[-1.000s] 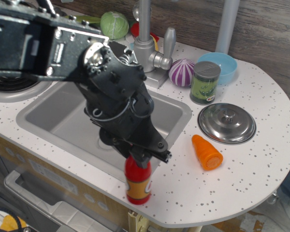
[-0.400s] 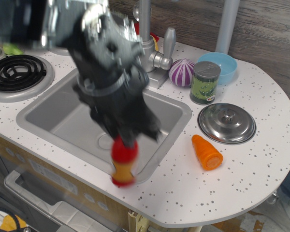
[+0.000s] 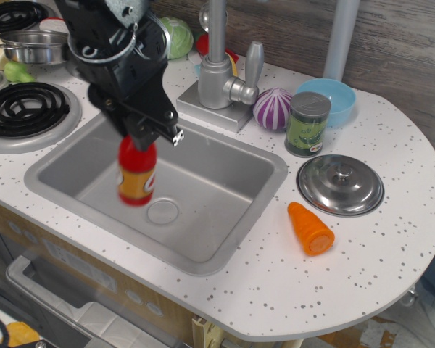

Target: Put red bottle in sink

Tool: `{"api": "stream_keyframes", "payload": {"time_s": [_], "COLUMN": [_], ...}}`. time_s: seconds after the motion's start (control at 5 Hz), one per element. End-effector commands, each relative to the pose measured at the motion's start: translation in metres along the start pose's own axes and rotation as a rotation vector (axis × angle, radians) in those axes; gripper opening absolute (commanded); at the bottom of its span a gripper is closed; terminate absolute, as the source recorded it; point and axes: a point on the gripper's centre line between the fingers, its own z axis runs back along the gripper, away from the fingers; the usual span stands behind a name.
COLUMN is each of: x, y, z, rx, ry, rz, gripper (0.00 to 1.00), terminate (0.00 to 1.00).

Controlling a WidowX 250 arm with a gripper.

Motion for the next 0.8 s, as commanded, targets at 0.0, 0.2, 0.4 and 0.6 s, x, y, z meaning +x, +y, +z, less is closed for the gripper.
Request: {"api": "stream_keyframes", "payload": {"time_s": [0.0,0.2,0.4,0.6], "x": [0.003,0.003,0.006,0.008], "y": [0.037,0.047,0.048,0.050], "z": [-0.045,-0.063,-0.074,-0.079], "rx": [0.010,-0.021,-0.046,-0.047], "ry": [-0.067,-0.090,-0.121,-0.157], "rz": [-0.059,-0.076,-0.078,-0.050], "gripper": [0.00,0.00,1.00,1.00], "terminate": [0.00,0.00,0.00,0.00]}}
